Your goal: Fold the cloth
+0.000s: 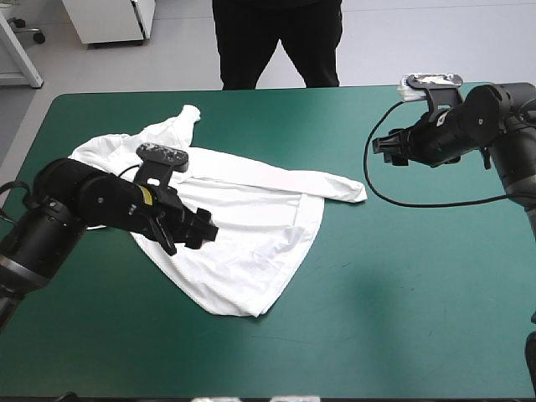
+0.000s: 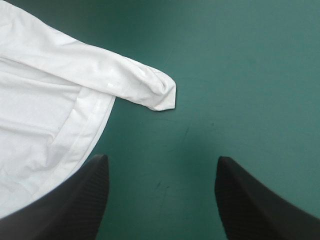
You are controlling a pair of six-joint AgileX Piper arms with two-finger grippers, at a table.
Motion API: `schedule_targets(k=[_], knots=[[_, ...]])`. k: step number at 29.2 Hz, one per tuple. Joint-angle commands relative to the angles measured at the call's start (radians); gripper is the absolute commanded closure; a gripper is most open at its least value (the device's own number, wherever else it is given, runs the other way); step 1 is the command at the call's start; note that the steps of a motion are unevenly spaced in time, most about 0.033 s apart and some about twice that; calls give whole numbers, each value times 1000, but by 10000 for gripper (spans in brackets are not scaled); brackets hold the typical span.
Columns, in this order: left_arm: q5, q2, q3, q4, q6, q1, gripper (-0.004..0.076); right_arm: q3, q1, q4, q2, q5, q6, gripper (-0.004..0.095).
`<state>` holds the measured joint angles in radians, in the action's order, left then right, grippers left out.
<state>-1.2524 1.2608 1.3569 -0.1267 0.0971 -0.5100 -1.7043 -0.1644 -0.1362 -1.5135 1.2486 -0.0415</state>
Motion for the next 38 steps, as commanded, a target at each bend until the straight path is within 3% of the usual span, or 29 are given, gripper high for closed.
schedule_targets(k=[1,14,19,30,38], knots=[[-36,-25,-48,-15,106,-80,162,-25,7,-9,37,-2,2,332],[3,125,-152,68,94,-318,162,-25,7,-7,37,-2,2,332],[38,163,-186,63,58,-331,165,-25,7,-7,37,-2,2,332],[221,244,-298,26,-12,-331,192,-25,7,-7,37,-2,2,332],[268,360,-305,25,-49,-331,199,-25,7,-7,37,-2,2,332]])
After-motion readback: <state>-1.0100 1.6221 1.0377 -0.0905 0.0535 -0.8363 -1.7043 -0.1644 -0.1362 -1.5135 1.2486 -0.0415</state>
